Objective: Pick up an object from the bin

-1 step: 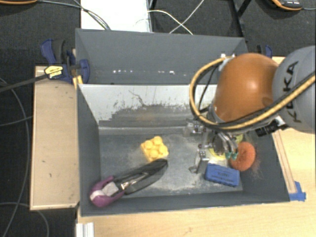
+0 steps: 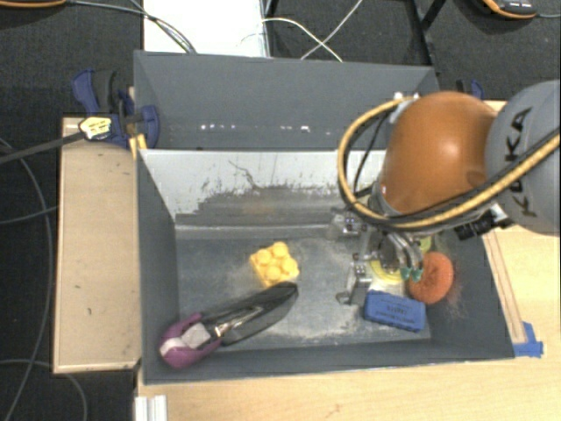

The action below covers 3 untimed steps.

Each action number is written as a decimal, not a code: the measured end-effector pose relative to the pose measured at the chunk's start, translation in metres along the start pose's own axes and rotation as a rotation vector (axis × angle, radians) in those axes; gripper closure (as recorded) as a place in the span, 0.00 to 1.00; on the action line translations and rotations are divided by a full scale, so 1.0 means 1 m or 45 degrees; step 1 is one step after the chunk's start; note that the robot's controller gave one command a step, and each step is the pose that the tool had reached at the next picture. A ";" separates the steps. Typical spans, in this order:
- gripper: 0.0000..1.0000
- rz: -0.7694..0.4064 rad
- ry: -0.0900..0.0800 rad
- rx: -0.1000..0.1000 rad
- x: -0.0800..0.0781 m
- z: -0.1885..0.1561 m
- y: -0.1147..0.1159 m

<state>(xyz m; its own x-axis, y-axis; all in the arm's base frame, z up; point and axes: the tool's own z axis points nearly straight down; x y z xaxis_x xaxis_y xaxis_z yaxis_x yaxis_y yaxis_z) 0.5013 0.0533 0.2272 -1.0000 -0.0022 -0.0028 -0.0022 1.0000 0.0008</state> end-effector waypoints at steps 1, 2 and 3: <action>0.00 -0.120 0.006 -0.001 0.008 0.147 0.141; 0.00 -0.142 -0.005 -0.001 -0.027 0.066 0.106; 0.00 0.248 0.008 0.000 0.000 0.128 0.127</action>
Offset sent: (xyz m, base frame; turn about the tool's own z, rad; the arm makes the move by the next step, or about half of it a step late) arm 0.0255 0.1059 -0.0672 -0.1120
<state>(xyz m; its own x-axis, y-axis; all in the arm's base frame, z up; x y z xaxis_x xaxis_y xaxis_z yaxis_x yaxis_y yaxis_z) 0.5017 0.1801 0.0996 -0.9815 0.1916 0.0041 0.1916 0.9815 0.0010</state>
